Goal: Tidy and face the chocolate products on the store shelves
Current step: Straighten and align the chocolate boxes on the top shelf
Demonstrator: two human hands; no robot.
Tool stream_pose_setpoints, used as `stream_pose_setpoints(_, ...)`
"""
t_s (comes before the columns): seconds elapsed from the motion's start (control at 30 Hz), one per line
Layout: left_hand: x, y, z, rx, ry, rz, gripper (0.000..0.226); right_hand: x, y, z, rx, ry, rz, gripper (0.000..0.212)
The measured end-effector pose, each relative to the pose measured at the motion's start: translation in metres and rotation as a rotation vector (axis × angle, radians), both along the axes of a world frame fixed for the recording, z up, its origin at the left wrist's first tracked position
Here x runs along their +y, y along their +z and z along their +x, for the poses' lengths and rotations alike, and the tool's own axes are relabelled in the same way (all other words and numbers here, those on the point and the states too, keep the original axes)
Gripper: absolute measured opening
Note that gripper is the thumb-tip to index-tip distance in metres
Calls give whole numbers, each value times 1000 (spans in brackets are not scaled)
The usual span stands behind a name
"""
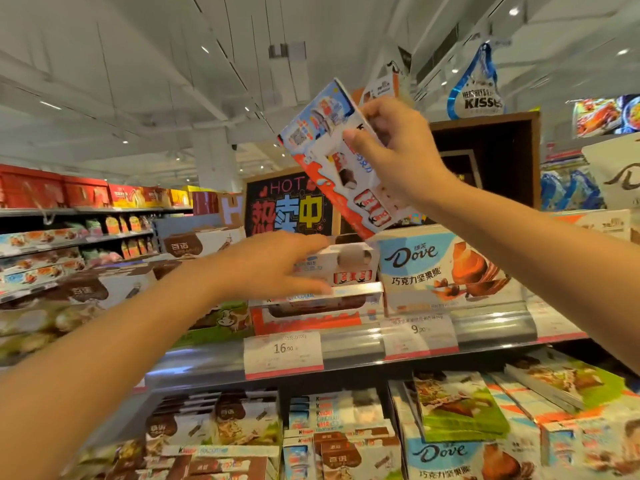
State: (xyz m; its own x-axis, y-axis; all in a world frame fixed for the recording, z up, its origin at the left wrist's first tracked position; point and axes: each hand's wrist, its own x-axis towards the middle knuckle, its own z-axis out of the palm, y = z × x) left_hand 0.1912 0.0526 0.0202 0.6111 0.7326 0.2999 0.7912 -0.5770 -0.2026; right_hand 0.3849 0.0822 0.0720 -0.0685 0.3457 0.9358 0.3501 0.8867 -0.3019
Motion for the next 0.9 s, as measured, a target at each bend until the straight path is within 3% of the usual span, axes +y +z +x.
stream_pose_setpoints(0.03,-3,-6,-1,94,69,98,84,2,-1,-6,-13,10,-16,12)
stream_pose_setpoints(0.1,-6,-18,0,251,147,281,101,6,-7,-19,-36,31,-38,14)
stream_pose_setpoints(0.2,-3,-26,2,306,145,398,85,15,-19,-33,-126,14,-63,16)
stream_pose_setpoints(0.33,-2,-19,-1,213,136,286,59,19,-27,-35,-285,48,-196,14)
stream_pose_setpoints(0.43,2,-16,-5,184,110,266,44,15,-20,-35,-443,-44,-208,25)
stream_pose_setpoints(0.57,4,-5,-13,36,91,178,46,8,-12,-30,-811,-109,-411,53)
stream_pose_setpoints(0.63,3,2,-15,-28,61,103,49,4,-10,-26,-880,-103,-423,65)
stream_pose_setpoints(0.77,8,3,-17,-11,7,85,48,8,-8,-21,-811,-106,-306,52)
stream_pose_setpoints(0.9,12,-1,-26,21,-13,395,56,18,-17,-17,-901,-91,-406,45)
